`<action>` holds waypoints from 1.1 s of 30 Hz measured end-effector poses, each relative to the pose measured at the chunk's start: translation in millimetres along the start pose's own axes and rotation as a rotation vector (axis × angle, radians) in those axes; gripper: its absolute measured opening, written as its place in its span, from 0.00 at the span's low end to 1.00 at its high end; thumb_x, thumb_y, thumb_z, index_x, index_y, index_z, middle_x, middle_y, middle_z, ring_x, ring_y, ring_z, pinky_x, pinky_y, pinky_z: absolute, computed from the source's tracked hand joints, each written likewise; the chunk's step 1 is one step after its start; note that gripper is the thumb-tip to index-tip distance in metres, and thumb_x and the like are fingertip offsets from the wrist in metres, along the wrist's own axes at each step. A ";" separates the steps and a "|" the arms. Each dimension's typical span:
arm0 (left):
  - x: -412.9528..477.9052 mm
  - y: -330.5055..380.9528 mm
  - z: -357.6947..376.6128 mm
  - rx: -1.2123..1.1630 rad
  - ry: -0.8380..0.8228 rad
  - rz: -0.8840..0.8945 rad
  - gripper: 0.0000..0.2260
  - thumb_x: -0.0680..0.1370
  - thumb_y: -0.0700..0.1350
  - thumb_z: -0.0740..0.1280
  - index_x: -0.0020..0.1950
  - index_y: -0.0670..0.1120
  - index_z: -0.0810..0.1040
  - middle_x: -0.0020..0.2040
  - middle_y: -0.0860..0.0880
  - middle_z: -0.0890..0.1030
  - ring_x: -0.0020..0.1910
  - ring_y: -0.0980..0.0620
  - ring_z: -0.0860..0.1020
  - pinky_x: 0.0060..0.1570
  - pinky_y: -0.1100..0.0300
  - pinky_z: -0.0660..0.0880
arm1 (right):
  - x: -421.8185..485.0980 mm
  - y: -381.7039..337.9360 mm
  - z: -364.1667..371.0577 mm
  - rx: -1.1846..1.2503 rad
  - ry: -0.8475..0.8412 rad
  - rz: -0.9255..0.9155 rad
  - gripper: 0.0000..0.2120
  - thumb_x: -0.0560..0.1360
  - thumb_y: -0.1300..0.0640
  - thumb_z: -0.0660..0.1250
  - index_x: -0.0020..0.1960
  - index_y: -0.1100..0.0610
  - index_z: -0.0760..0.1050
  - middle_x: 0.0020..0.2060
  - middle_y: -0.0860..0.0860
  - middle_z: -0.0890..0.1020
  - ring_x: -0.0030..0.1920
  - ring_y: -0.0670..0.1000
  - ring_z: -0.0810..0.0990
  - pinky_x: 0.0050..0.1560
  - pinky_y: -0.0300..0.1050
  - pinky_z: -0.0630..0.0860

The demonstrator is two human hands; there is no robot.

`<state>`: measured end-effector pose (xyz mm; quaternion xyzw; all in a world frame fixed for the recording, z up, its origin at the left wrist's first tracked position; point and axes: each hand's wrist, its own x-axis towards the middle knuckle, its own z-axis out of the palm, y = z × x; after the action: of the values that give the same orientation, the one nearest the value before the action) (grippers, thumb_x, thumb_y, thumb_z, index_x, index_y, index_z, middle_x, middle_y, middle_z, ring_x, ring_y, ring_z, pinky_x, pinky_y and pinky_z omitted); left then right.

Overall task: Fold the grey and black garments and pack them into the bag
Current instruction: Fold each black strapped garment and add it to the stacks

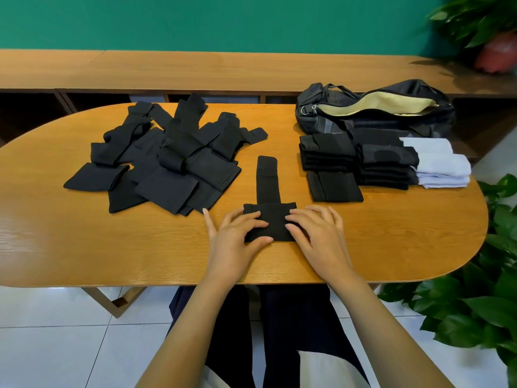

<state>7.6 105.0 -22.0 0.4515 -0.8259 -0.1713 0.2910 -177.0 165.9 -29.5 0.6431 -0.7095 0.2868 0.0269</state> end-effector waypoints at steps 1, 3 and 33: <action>0.1 0.4 0.2 -0.004 0.007 -0.003 0.15 0.74 0.61 0.65 0.58 0.59 0.80 0.63 0.61 0.77 0.71 0.59 0.63 0.69 0.48 0.24 | 0.0 0.4 -0.5 0.010 -0.005 -0.015 0.22 0.79 0.39 0.53 0.59 0.47 0.80 0.58 0.43 0.81 0.65 0.46 0.70 0.71 0.57 0.59; 0.1 1.3 0.2 -0.022 0.024 -0.008 0.19 0.74 0.65 0.59 0.57 0.59 0.81 0.62 0.62 0.78 0.71 0.59 0.64 0.70 0.48 0.25 | 0.0 0.8 -1.4 0.027 -0.014 -0.048 0.23 0.77 0.36 0.55 0.59 0.46 0.80 0.58 0.42 0.80 0.65 0.45 0.69 0.72 0.55 0.56; 0.9 0.3 0.3 -0.166 0.096 -0.124 0.09 0.71 0.59 0.71 0.46 0.57 0.83 0.44 0.66 0.77 0.60 0.60 0.69 0.73 0.43 0.39 | 1.5 -3.4 -10.0 0.191 0.049 0.028 0.21 0.72 0.33 0.61 0.53 0.45 0.80 0.49 0.33 0.73 0.57 0.37 0.65 0.66 0.54 0.63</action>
<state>6.9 104.5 -21.8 0.4841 -0.7644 -0.2348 0.3553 -177.3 168.9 -19.4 0.6257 -0.6869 0.3691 -0.0212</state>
